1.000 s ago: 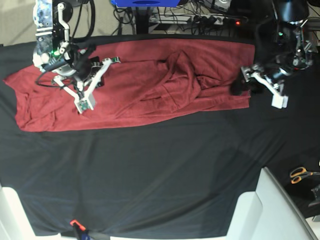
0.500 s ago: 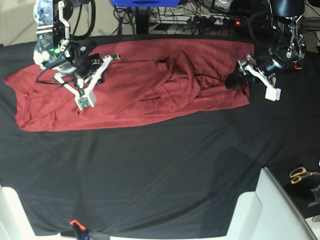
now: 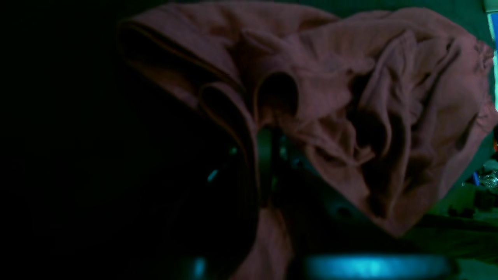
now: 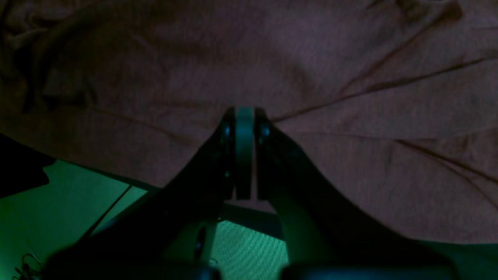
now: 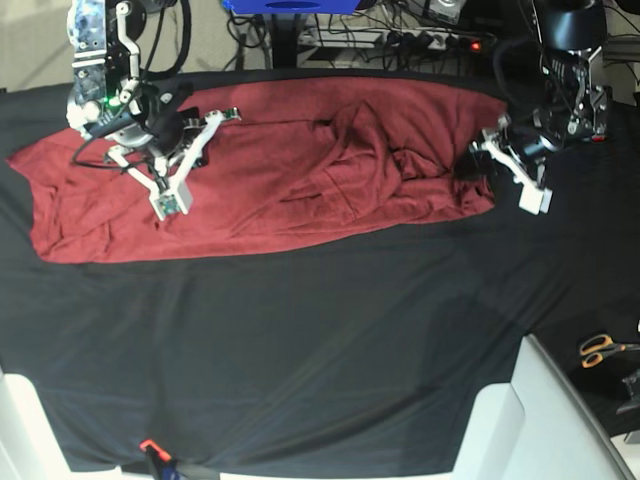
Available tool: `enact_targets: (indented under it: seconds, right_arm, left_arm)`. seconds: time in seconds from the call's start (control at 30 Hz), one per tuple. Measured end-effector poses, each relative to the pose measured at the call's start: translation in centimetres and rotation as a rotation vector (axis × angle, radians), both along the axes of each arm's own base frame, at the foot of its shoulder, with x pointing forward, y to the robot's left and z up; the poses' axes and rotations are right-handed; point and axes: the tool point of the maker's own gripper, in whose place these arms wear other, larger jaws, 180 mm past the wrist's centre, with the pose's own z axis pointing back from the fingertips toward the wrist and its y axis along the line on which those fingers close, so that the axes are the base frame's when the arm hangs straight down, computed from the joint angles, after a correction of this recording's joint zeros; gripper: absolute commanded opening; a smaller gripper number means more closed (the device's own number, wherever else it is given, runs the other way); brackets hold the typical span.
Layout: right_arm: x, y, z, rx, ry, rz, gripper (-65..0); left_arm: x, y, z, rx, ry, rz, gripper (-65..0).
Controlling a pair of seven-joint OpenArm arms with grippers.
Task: Fold the T-shirt properly
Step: 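Grasp the shirt end with the left gripper and pull it taut, then fold the shirt end with the left gripper toward the right gripper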
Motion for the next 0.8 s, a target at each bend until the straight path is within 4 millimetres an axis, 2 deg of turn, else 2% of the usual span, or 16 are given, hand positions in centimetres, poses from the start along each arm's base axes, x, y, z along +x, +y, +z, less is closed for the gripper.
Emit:
enact_targets:
  seconds: [0.23,0.33,0.43,0.53,0.6,0.7,0.8]
  right_arm:
    - [0.0,0.0,0.0,0.0,0.0,0.0,-64.2]
    - [0.0,0.0,0.0,0.0,0.0,-0.001,-64.2]
    - [0.1,0.0,0.0,0.001,-0.001,0.001,-64.2]
    - [0.2,0.1,0.1,0.0,-0.005,0.002,-64.2]
    - [0.3,0.1,0.1,0.001,-0.006,0.002,-64.2]
    - [0.2,0.2,0.1,0.002,-0.005,0.004,-64.2]
    - [0.3,0.2,0.1,0.002,-0.006,0.004,-64.2]
  left_arm:
    - [1.6,4.4,2.0,0.104,-0.026,-0.009,-65.0]
    - [1.3,6.1,2.3,0.133,-0.018,0.003,-65.0]
    - [1.2,8.6,3.1,0.17,-0.033,0.059,-65.0]
    - [0.4,11.7,3.3,0.281,-0.003,0.073,-65.0]
    - [-0.1,13.0,3.8,0.373,0.008,0.053,-65.0]
    - [-0.3,13.8,4.9,0.489,-0.012,0.034,-65.0]
    - [-0.5,12.8,5.5,0.602,-0.018,-0.023,-65.0]
